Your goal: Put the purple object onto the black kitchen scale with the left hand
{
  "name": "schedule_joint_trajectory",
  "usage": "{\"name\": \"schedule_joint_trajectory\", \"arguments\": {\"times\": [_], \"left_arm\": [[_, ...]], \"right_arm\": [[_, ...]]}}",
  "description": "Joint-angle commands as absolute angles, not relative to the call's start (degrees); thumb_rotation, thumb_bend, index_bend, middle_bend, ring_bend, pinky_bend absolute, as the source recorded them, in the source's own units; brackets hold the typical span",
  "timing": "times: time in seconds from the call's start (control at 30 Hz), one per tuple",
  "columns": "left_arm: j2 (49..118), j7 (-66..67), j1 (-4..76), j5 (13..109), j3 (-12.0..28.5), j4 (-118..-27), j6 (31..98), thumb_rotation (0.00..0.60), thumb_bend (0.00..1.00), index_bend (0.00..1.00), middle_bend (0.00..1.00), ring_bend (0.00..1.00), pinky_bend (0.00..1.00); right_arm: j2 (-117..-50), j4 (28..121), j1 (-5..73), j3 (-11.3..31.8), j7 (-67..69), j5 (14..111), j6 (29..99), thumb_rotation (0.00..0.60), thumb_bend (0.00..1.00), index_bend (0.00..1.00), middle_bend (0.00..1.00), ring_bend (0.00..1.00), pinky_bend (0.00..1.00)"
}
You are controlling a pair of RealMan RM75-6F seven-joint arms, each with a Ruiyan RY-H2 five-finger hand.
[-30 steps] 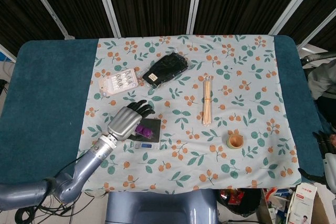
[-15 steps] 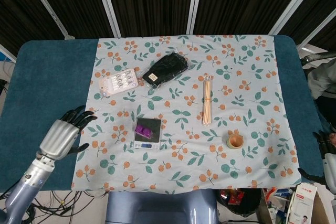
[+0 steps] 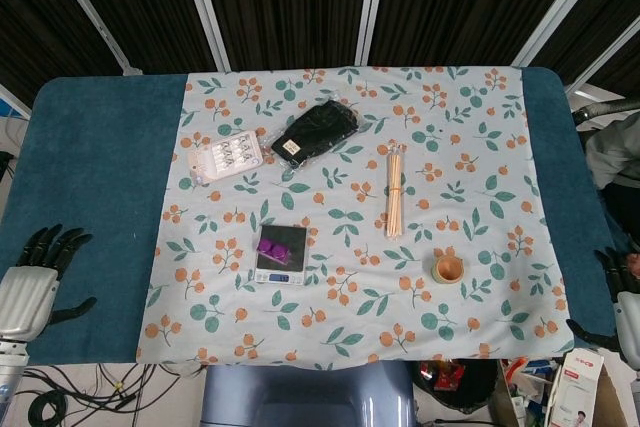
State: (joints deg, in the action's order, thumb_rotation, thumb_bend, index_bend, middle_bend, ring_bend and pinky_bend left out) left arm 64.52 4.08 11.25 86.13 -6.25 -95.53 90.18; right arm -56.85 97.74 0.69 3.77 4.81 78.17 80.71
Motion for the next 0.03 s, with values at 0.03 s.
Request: {"name": "schedule_joint_trajectory", "arguments": {"times": [0.03], "left_arm": [[65.2,4.1,9.7,86.4,-4.8,-95.0,92.0,0.600,0.05,0.17,0.12,0.01,0.06]], "right_arm": [[-56.9,97.6,0.7,3.7,4.9,78.4,80.8,0.600,0.08,0.02,0.01,0.16,0.19]]}}
